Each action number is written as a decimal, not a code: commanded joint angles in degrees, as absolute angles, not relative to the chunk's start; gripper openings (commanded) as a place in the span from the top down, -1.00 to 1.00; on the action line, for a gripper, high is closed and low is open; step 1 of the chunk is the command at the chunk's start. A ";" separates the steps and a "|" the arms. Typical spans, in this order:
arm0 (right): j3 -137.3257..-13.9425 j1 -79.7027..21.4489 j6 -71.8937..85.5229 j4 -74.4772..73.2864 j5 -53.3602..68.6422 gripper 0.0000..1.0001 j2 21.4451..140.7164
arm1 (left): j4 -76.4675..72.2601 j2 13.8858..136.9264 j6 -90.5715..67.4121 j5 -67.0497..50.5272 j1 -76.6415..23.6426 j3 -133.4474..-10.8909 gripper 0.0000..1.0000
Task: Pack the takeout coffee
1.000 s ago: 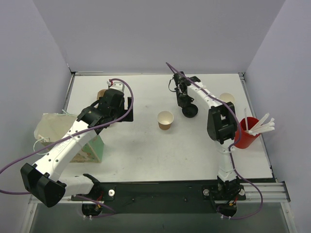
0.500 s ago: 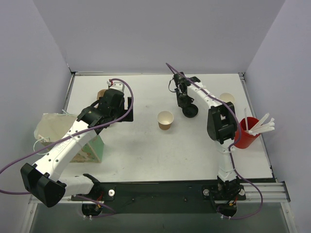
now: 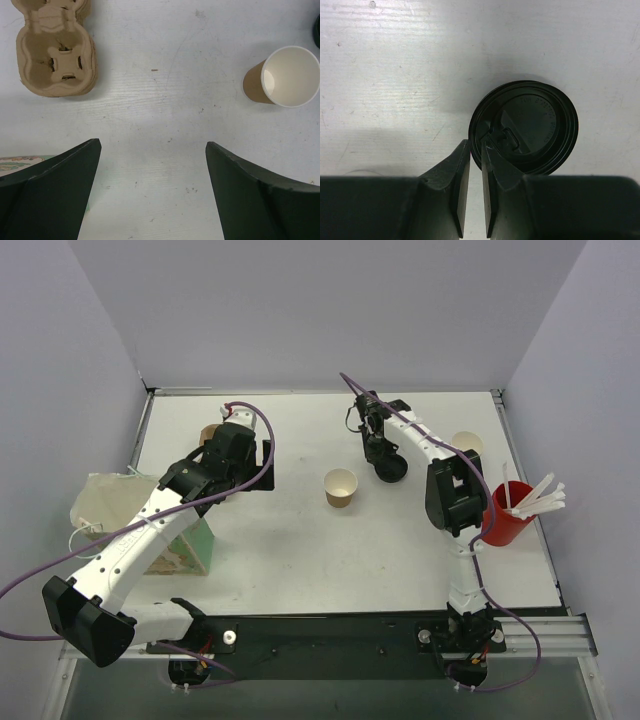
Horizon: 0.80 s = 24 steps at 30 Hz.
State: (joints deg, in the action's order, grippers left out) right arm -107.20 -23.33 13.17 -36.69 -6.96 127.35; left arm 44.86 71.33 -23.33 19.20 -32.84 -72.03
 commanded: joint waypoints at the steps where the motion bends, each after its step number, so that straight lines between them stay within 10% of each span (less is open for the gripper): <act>1: -106.70 -23.64 12.92 -38.94 -7.38 0.76 128.14 | 43.95 70.75 -23.38 19.60 -32.52 -72.95 -0.95; 24: -106.70 -23.73 13.10 -39.11 -7.38 0.83 129.73 | 43.77 70.31 -23.29 19.95 -32.52 -72.25 -0.95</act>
State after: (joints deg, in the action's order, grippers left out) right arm -106.98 -23.33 13.19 -36.73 -6.94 129.34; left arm 44.84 71.33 -23.33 19.22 -32.84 -72.01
